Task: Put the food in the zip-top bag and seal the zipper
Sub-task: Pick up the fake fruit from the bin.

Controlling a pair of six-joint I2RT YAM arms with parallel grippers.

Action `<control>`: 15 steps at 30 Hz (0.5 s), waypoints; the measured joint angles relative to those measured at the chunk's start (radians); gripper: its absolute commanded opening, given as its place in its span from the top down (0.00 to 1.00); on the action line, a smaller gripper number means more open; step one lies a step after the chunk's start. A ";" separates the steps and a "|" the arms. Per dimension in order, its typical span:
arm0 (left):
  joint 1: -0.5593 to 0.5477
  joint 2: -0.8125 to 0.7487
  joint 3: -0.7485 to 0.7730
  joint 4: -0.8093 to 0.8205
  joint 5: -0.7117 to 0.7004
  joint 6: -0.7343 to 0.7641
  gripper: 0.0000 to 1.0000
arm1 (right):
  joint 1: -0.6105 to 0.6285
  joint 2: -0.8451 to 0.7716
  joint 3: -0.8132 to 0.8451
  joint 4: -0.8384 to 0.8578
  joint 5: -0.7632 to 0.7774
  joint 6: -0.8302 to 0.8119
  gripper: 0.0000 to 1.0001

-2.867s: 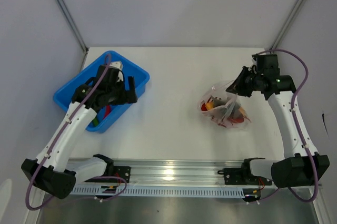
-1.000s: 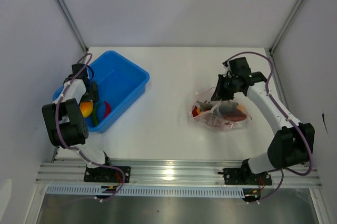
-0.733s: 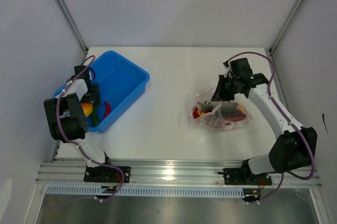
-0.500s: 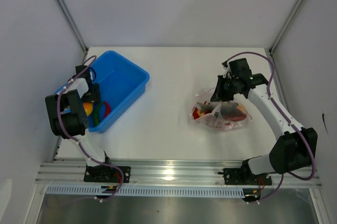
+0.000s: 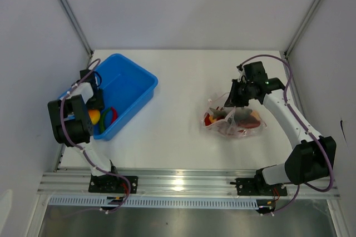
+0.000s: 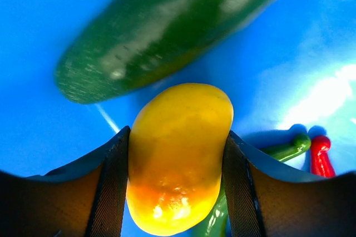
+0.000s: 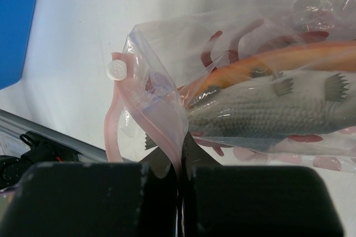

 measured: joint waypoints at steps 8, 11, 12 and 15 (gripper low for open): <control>-0.003 -0.107 0.005 -0.093 0.087 -0.131 0.90 | -0.002 -0.004 0.000 -0.006 0.019 0.006 1.00; -0.020 -0.182 0.029 -0.140 0.132 -0.181 0.91 | -0.004 -0.009 0.004 -0.023 0.034 0.020 1.00; -0.032 -0.210 0.039 -0.152 0.143 -0.196 0.91 | -0.005 -0.010 0.008 -0.030 0.039 0.028 1.00; -0.083 -0.294 0.065 -0.176 0.197 -0.255 0.92 | -0.007 -0.010 0.026 -0.052 0.041 0.051 1.00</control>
